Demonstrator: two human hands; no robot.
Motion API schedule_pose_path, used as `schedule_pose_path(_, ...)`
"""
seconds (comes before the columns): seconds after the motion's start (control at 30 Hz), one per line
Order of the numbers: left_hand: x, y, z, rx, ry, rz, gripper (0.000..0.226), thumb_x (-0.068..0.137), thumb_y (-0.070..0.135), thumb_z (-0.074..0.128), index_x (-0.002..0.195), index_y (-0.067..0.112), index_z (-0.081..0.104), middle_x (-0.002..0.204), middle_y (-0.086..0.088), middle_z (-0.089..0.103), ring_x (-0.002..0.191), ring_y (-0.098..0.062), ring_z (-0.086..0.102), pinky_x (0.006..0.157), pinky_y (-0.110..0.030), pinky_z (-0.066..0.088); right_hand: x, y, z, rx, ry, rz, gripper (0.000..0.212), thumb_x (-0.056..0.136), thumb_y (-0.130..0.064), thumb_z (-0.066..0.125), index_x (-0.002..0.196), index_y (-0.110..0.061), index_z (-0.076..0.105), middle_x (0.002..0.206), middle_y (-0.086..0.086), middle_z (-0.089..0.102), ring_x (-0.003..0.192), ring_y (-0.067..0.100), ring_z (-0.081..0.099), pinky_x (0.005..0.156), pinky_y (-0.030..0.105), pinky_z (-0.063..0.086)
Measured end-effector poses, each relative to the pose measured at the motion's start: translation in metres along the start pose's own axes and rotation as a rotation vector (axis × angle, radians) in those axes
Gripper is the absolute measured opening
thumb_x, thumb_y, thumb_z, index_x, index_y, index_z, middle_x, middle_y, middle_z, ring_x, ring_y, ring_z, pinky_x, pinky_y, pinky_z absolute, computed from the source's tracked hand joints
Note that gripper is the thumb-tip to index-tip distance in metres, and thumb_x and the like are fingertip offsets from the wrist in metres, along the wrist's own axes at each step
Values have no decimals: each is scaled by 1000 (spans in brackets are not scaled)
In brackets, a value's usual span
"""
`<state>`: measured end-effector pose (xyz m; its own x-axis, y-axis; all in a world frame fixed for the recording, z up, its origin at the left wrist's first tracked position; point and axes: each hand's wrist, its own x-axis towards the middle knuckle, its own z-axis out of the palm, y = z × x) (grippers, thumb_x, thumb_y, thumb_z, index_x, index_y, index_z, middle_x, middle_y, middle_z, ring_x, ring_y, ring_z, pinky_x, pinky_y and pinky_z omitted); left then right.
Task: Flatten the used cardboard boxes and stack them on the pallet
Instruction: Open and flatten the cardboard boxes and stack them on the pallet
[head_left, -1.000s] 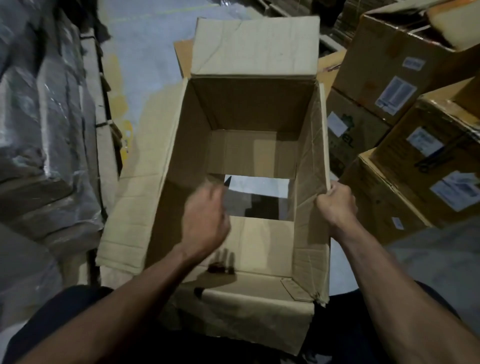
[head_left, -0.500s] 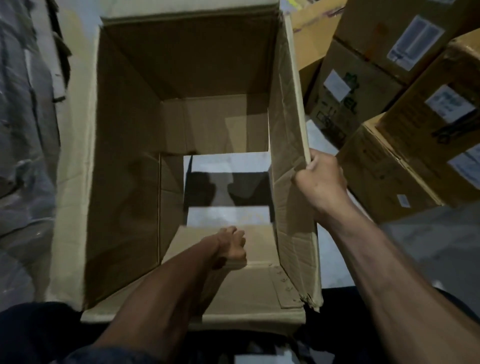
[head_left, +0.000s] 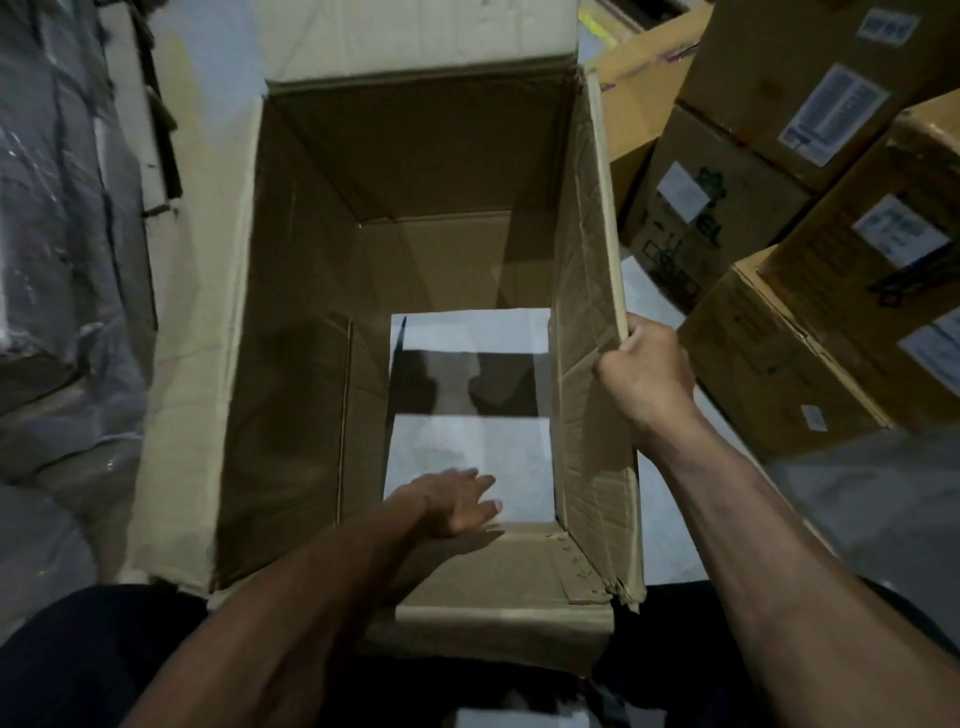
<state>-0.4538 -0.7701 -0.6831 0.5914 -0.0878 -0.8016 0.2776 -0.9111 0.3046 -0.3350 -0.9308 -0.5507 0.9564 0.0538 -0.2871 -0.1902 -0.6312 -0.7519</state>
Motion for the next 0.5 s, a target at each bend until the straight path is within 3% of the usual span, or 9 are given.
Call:
schedule_pose_path(0.1, -23, -7, -17, 178, 275, 7, 62, 105, 48, 33, 158, 22, 16, 167, -7, 11, 153, -27, 12, 124, -45, 14, 1, 2, 2, -25, 22, 11, 25, 99, -16, 59, 123, -22, 62, 100, 2, 60, 88, 24, 60, 74, 39, 56)
schedule_pose_path(0.2, -54, -12, -43, 397, 498, -19, 63, 105, 47, 31, 159, 23, 9, 167, -7, 0, 154, -29, -1, 123, -48, 2, -1, 0, 4, -36, 48, 29, 25, 98, -15, 60, 122, -21, 62, 102, 5, 63, 93, 29, 63, 81, 44, 59)
schedule_pose_path(0.27, -74, -22, -63, 441, 625, -124, 66, 103, 48, 31, 159, 24, 6, 167, -7, -7, 153, -30, -9, 122, -50, -4, -4, -2, 4, -42, 76, 44, 25, 97, -14, 60, 121, -20, 64, 104, 7, 65, 95, 31, 64, 83, 46, 59)
schedule_pose_path(0.4, -110, -52, -89, 144, 1073, -362, 78, 94, 42, 52, 158, 18, 14, 167, -13, 0, 153, -35, -1, 122, -52, 4, -6, -4, 0, -16, 104, 59, 23, 98, -15, 59, 119, -19, 65, 105, 8, 66, 97, 31, 65, 85, 47, 58)
schedule_pose_path(0.5, -125, -86, -94, -233, 1109, -490, 91, 85, 29, 70, 155, 9, 16, 162, -20, 18, 147, -39, 21, 119, -54, 24, -5, -4, -5, 18, 134, 77, 22, 99, -16, 57, 120, -21, 63, 105, 8, 65, 96, 30, 63, 86, 48, 58)
